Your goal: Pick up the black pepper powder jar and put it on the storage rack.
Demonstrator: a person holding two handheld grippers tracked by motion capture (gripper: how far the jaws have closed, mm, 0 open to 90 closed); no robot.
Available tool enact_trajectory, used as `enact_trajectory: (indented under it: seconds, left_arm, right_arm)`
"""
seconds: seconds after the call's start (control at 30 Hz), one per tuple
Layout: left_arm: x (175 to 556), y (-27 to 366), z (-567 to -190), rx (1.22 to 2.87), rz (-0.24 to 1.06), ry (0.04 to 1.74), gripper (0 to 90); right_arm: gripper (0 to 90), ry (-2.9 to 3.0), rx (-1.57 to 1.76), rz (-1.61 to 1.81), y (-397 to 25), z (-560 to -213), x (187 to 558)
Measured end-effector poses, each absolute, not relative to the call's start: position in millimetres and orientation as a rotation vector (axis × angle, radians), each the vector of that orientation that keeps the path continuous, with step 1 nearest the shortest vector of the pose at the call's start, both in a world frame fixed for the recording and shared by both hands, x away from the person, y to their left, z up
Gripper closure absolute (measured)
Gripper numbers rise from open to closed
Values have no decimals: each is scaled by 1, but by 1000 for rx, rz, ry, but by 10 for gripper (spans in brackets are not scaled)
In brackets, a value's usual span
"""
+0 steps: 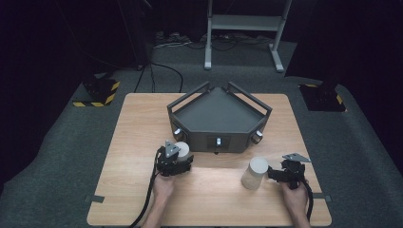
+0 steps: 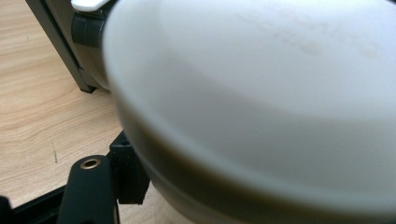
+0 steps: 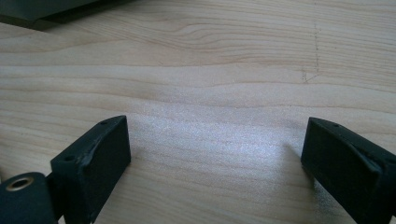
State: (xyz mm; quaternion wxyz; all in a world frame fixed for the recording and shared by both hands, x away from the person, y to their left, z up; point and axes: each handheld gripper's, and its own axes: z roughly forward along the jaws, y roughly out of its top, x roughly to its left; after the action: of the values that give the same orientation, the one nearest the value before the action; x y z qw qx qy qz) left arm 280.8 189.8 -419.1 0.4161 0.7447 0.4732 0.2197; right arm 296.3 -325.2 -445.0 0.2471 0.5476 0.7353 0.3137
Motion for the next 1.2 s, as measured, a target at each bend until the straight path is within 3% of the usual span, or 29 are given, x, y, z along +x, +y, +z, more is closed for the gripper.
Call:
enact_trajectory:
  seconds: [0.73, 1.2]
  left_arm:
    - [285, 196, -401, 1905, 510, 1179, 351]
    - [292, 199, -366, 1931, 442, 1135, 350]
  right_arm:
    - [79, 2004, 1496, 856, -325, -445, 296]
    - [78, 2004, 1496, 856, -325, -445, 296]
